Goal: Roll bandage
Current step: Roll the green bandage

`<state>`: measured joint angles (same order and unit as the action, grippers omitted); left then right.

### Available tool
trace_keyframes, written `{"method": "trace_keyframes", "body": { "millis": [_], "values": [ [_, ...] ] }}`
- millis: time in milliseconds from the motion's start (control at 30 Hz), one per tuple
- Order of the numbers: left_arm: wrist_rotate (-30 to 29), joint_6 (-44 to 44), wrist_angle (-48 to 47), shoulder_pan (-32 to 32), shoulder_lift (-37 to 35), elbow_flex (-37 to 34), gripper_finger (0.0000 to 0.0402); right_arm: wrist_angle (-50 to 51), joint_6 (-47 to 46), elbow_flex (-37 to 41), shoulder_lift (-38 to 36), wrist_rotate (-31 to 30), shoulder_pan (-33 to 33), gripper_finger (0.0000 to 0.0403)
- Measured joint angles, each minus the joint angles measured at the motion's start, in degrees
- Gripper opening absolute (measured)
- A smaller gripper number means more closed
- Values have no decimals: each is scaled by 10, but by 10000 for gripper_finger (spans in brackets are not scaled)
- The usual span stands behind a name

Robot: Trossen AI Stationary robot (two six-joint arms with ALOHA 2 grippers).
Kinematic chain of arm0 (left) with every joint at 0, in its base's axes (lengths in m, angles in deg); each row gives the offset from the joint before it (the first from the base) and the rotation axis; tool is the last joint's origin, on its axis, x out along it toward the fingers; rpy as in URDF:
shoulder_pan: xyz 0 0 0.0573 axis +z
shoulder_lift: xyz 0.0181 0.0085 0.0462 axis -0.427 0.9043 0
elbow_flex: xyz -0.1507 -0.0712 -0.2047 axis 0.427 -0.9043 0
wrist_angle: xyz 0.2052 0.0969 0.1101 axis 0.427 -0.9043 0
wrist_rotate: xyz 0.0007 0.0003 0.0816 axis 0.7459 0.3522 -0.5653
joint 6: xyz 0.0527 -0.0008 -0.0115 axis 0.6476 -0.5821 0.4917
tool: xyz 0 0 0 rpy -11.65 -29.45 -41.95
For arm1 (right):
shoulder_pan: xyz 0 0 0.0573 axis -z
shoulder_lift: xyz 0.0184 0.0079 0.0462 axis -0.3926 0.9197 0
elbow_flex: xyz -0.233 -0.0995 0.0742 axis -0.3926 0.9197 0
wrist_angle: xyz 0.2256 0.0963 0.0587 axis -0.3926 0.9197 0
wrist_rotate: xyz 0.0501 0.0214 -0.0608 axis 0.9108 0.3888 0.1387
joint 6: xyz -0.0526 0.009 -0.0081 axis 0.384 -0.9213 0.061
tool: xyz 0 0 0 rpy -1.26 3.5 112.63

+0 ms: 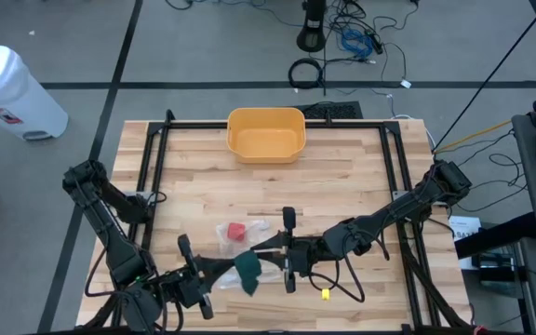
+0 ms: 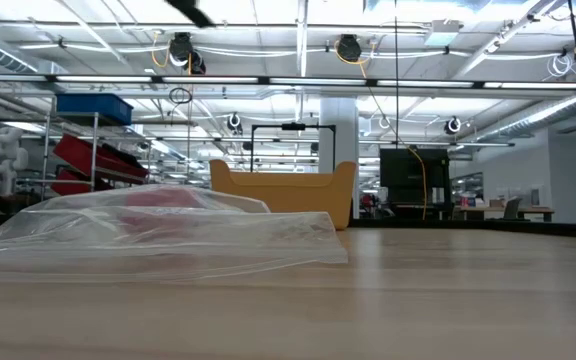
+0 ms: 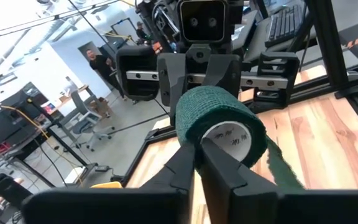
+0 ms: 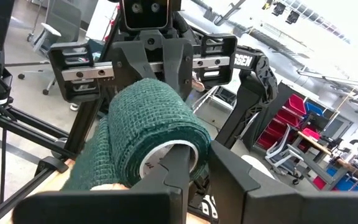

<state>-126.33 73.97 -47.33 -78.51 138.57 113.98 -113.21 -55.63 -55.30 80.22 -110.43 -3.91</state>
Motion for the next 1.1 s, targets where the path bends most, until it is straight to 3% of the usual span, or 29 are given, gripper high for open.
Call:
{"method": "trace_keyframes", "body": {
  "millis": [233, 367, 733, 1100],
  "values": [
    [0, -3, 4, 1, 0, 0, 105, -4, 0, 0, 0, 0, 0, 45],
    [0, -4, 4, 4, 0, 0, 123, -4, -2, 0, 0, 0, 0, 45],
    [0, -6, 4, 16, 0, 0, 123, -5, -2, 0, 0, 0, 0, 45],
    [0, -2, -3, 15, 0, 0, 83, -5, 0, 0, 0, 0, 0, 45]
  ]
}}
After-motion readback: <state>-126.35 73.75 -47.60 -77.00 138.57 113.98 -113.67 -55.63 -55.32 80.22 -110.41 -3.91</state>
